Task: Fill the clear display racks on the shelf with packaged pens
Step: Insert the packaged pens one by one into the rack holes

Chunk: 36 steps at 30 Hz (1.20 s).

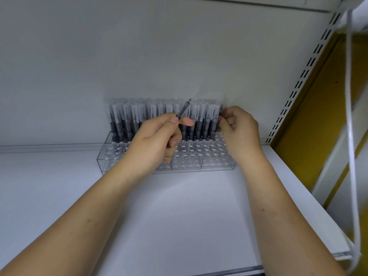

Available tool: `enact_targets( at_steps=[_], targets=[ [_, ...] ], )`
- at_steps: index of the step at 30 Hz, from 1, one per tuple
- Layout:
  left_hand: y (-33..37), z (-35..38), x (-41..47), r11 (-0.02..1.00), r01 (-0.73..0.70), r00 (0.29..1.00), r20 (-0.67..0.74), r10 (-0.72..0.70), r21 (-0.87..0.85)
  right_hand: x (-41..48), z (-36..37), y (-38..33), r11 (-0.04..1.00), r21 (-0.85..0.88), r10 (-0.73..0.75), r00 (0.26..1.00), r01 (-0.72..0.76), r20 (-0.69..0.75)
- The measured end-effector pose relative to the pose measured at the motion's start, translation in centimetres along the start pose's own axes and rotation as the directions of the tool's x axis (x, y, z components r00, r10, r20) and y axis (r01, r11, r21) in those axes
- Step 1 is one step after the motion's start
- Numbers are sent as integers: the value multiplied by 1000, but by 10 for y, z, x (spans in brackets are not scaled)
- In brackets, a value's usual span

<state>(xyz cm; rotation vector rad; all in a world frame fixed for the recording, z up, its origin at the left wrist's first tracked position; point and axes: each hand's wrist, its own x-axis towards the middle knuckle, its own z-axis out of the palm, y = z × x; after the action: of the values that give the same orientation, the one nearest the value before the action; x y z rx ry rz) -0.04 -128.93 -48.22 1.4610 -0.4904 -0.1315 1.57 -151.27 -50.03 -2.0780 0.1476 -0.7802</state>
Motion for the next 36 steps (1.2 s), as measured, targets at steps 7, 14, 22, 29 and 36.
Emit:
enact_targets(
  at_steps=[7, 14, 22, 29, 36],
  targets=[
    [3, 1, 0, 1000, 25, 1000, 3, -25, -18, -2, -2, 2, 998, -63, 14, 1000, -14, 6],
    [-2, 1, -1, 994, -64, 998, 5, 64, 90, -11, -12, -19, 969, 220, -73, 983, 109, -166],
    [-6, 1, -4, 902, -250, 967, 55, 247, 352, -27, -3, -39, 812, 582, -171, 939, -38, 299],
    [-7, 3, -6, 869, -265, 964, 118, 238, 419, -29, -3, -41, 773, 632, -175, 938, -56, 298],
    [-14, 0, -4, 862, -252, 968, 113, 225, 441, -20, -9, -44, 663, 748, -75, 990, -38, 117]
  ],
)
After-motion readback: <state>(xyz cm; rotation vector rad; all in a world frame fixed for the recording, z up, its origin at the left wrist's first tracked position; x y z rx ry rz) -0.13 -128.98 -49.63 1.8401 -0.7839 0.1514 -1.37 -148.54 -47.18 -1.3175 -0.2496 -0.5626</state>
